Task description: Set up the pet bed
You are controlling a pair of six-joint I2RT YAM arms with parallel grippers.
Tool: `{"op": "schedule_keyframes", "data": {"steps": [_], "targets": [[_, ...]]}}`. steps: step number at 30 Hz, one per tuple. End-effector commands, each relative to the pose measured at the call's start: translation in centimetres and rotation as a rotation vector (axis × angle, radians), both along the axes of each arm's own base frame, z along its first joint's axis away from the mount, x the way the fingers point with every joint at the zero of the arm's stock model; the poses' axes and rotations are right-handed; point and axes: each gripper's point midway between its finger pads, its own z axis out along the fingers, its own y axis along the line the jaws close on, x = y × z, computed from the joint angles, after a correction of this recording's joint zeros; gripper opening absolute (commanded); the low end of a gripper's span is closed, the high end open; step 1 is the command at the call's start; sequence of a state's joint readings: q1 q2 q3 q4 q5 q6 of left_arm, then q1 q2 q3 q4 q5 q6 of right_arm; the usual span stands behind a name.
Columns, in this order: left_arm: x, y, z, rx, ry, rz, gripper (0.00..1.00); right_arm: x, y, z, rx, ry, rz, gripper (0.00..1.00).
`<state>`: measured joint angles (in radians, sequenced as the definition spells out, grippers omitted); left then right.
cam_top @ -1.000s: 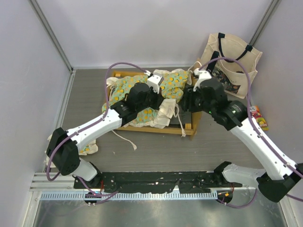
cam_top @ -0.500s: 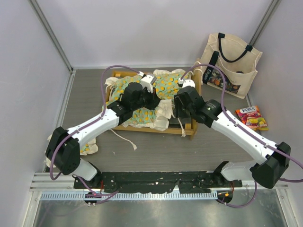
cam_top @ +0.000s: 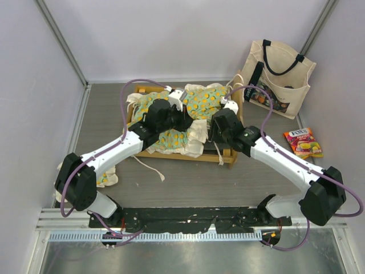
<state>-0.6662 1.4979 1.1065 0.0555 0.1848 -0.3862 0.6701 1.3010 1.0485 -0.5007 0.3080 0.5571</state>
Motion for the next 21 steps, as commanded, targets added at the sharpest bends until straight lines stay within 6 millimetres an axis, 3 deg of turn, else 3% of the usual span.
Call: {"op": "schedule_keyframes", "data": {"steps": [1,9,13,15,21], "targets": [[0.6,0.3,1.6,-0.043,-0.045,0.011,0.00,1.0,1.3,0.5,0.111,-0.016,-0.044,0.42],[0.7,0.6,1.9,-0.049,-0.050,0.017,0.00,0.8,1.1,-0.8,0.117,0.021,-0.063,0.31],[0.7,0.7,1.9,-0.050,-0.048,0.018,0.00,0.8,1.1,-0.9,0.118,0.023,-0.058,0.15],[0.8,0.8,1.9,-0.049,-0.048,0.021,0.00,0.6,0.7,-0.5,0.102,0.014,-0.054,0.05],[0.9,0.6,1.4,-0.043,-0.037,0.015,0.00,-1.0,-0.3,2.7,0.049,-0.052,0.064,0.01]]}}
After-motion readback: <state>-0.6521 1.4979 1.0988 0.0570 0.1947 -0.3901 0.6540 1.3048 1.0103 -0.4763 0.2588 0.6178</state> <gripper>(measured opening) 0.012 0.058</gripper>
